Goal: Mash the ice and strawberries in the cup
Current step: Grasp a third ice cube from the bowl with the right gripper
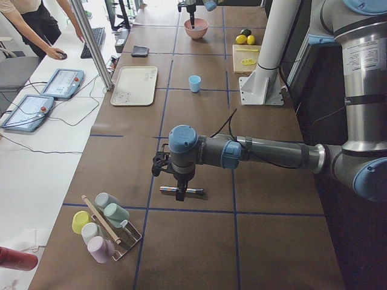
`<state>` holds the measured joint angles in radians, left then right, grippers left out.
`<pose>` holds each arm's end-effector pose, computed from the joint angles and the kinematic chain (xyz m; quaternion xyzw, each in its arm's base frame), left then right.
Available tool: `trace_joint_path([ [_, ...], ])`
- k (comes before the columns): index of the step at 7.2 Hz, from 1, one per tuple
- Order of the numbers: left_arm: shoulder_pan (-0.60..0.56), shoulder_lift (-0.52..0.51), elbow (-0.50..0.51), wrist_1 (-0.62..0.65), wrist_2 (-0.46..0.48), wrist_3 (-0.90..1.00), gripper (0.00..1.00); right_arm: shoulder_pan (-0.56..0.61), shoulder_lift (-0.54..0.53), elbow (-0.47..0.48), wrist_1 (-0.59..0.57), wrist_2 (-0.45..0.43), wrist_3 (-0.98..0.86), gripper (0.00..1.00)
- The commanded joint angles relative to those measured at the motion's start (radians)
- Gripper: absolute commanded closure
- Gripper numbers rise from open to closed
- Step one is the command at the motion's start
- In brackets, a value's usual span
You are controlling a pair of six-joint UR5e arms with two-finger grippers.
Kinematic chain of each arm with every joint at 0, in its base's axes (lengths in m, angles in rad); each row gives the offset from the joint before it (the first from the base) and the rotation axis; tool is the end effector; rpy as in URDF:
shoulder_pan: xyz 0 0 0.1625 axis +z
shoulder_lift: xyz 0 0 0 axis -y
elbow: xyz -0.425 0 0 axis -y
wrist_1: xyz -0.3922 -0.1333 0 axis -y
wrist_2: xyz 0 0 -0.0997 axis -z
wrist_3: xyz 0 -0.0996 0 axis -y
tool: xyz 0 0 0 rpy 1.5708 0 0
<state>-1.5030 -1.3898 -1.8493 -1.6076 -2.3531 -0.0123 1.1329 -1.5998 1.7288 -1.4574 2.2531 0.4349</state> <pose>-0.0344 -0.4254 0.5990 0.0468 0.3826 0.0512 0.9213 -0.1448 -0.4754 0.5880 -0.0371 -0.3491 -0.0419 0.9354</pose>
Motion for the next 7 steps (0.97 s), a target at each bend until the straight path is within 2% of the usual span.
trace_joint_path([
  [1,0.0,0.0,-0.001,0.0,0.0,0.0,0.0,0.001,0.006,-0.023,-0.001,-0.003,-0.001,0.04],
  [2,0.0,0.0,0.001,0.0,0.0,0.0,0.0,0.001,0.021,-0.04,0.0,-0.001,0.001,0.08],
  [4,0.0,0.0,-0.001,0.0,0.0,0.0,0.0,0.001,0.026,-0.043,0.0,-0.003,0.007,0.31],
  [6,0.0,0.0,0.001,0.0,0.0,0.0,0.0,0.001,0.024,-0.051,0.0,-0.001,0.007,0.39],
  [7,0.0,0.0,-0.001,0.0,0.0,0.0,0.0,0.002,0.023,-0.052,0.0,-0.001,0.007,0.4],
])
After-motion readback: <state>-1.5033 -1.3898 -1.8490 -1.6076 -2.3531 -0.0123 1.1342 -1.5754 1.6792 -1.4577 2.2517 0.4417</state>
